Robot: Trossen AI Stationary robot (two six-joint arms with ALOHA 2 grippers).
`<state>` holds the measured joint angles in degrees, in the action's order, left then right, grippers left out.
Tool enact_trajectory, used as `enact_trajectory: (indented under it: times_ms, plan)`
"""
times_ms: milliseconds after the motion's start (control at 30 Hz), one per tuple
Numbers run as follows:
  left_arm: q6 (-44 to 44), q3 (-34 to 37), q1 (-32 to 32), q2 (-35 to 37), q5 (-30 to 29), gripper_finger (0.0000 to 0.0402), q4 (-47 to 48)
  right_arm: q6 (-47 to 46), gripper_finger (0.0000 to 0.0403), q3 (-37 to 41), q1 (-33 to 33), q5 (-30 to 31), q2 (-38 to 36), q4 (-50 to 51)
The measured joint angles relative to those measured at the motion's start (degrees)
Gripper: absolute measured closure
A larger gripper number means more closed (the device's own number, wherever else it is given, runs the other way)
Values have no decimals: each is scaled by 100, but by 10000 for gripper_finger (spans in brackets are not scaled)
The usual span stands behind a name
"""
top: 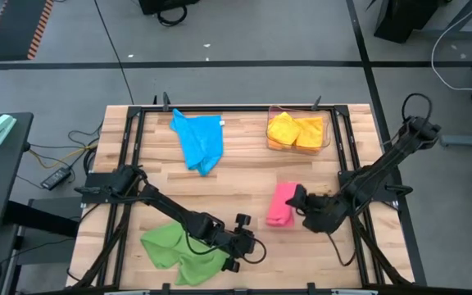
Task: Fold microfiber towels
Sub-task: Stack the folded pink microfiber cloth on top of the folded orange microfiber cloth
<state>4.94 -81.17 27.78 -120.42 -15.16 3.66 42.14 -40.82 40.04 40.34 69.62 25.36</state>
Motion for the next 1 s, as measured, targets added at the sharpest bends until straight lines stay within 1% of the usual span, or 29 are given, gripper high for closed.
enact_trajectory:
  times_ms: [133, 233, 333, 433, 567, 733, 867, 1000]
  plan:
    - [-144, 0, -104, 0, -23, 294, -123, 652, 396, 0, -234, 71, -699, -21]
    - [-168, 0, -170, 0, -30, 294, -157, 1172, 396, 0, -574, 252, -1187, -5]
    - [-351, 0, -204, 0, -30, 294, -153, 1472, 396, 0, -1096, 354, -1621, 18]
    - [-550, 0, -231, 0, -26, 294, -153, 1496, 396, -2, -1756, 351, -1920, 23]
    - [-735, 0, -270, 0, -25, 294, -151, 1091, 396, -2, -2710, 294, -2127, 32]
    - [-982, 0, -325, 0, -26, 294, -84, 93, 396, -2, -3792, -184, -2250, 82]
    - [-1246, 0, -357, 0, -22, 294, -37, -299, 396, -2, -4353, -182, -2253, 172]
    - [-1503, 0, -431, 0, -22, 294, -37, -1285, 396, -2, -4852, -182, -2251, 228]
